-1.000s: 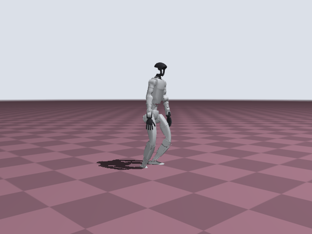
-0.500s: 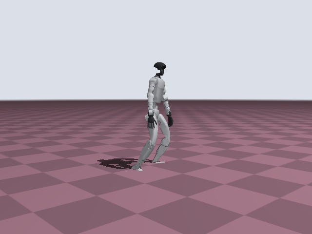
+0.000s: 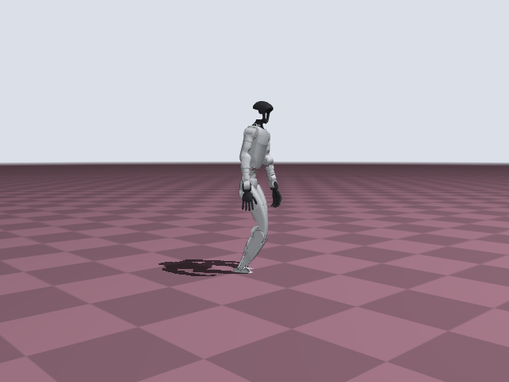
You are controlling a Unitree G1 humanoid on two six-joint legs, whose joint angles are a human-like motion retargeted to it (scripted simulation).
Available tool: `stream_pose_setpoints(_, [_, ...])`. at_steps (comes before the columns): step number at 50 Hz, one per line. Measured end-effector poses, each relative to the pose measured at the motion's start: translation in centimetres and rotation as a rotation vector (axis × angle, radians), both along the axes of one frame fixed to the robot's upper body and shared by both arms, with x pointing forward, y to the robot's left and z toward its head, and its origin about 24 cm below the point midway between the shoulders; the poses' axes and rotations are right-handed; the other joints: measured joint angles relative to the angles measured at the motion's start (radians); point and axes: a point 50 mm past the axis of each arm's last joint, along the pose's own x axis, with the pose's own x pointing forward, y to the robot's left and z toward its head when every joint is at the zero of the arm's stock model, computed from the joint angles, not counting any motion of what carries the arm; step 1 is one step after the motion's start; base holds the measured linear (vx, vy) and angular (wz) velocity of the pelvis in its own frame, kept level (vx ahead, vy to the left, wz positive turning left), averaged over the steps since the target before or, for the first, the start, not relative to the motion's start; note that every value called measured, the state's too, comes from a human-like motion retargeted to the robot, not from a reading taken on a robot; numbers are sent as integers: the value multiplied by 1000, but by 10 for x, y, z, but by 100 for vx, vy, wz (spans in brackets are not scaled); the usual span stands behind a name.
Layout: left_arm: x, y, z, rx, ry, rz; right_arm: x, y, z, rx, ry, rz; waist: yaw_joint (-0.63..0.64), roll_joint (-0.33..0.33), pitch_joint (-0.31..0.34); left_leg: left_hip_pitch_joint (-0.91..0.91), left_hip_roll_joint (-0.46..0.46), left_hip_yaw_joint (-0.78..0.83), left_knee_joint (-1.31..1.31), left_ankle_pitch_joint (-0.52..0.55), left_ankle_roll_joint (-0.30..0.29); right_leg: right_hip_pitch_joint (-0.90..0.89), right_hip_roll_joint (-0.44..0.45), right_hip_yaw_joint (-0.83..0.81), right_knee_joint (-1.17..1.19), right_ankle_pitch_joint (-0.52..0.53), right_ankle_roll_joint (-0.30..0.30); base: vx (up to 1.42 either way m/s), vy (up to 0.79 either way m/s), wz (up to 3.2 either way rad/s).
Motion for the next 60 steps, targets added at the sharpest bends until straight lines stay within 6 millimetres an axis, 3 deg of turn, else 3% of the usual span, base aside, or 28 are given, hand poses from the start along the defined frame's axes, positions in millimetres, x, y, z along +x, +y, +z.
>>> stream_pose_setpoints(3, [3, -7, 0, -27, -21, 8, -1, 0, 0, -12, -2, 5, 40, 21, 14, -29, 13, -22, 117, -34, -46, 34, 13, 0, -6, -37, -47, 8, 15, -24])
stream_pose_setpoints(5, [8, -11, 1, -41, -37, 8, 4, -2, 1, -29, -19, 6, 90, 86, 43, -72, 87, -67, 266, -40, -120, 107, 99, -3, -105, -16, -85, 8, 15, -53])
stream_pose_setpoints(8, [-1, -12, -2, -42, -19, 23, 6, -2, 2, -42, -33, 22, 131, 109, 59, -131, 155, -65, 453, -10, -182, 117, 112, 1, -67, -49, -105, 5, 16, -27])
stream_pose_setpoints(10, [-4, -5, -2, -29, -8, 39, 14, -2, 4, -44, -57, 31, 157, 127, 47, -183, 253, -60, 536, -18, -174, 149, 136, -4, -143, -29, -106, 10, 15, -15])
stream_pose_setpoints(15, [-25, 14, -6, 11, 52, 123, 20, 3, 6, -31, -74, 74, 183, 113, 25, -215, 456, -65, 511, -20, -66, 209, 105, -13, -201, -30, -85, 13, 15, -3])
stream_pose_setpoints(20, [-37, 28, -5, 34, 88, 174, 18, 4, 4, -23, -49, 95, 182, 99, 10, -170, 522, -106, 299, 53, -28, 265, 52, -22, -228, -28, -64, 14, 19, 12])
stream_pose_setpoints(23, [-38, 28, -6, 34, 94, 165, 11, 3, 2, -25, -21, 88, 174, 111, 10, -150, 531, -127, 253, 68, -46, 275, 28, -25, -194, -42, -50, 10, 28, 19])
stream_pose_setpoints(28, [-27, 21, -5, 24, 76, 115, -1, -4, 0, -48, 20, 56, 151, 126, 3, -110, 484, -102, 228, 21, -49, 297, -39, -23, -163, -59, -26, 10, 38, 30])
stream_pose_setpoints(30, [-19, 16, -3, 18, 62, 86, -4, -8, 0, -61, 32, 39, 135, 105, -4, -74, 411, -65, 173, 0, -22, 307, -110, -41, -164, -57, -23, 10, 42, 37])
stream_pose_setpoints(35, [-5, 6, -1, 11, 30, 25, -16, -12, -2, -72, 67, 20, 104, 86, 5, -46, 317, -5, 172, -35, -1, 271, -246, -48, -54, 13, -37, 5, 40, 31])
stream_pose_setpoints(41, [16, 2, 7, 10, -11, -43, -17, -15, -1, -75, 75, 54, 52, 37, 1, 5, 152, 47, 36, -1, 33, 182, -411, -60, 83, 56, -79, 4, 31, 31])
stream_pose_setpoints(50, [23, 0, 10, 26, -24, -97, -12, -10, 1, -68, 52, 148, -14, 11, 8, 27, 32, 38, -73, 16, 60, 70, -432, -70, 261, 2, -84, 6, 15, 31])
stream_pose_setpoints(60, [0, -5, 0, 25, 49, -151, -12, -10, 2, -68, 33, 168, -71, 8, 7, 29, -3, 18, -103, 24, 55, -29, -352, -66, 351, -24, -43, 8, 2, 25])
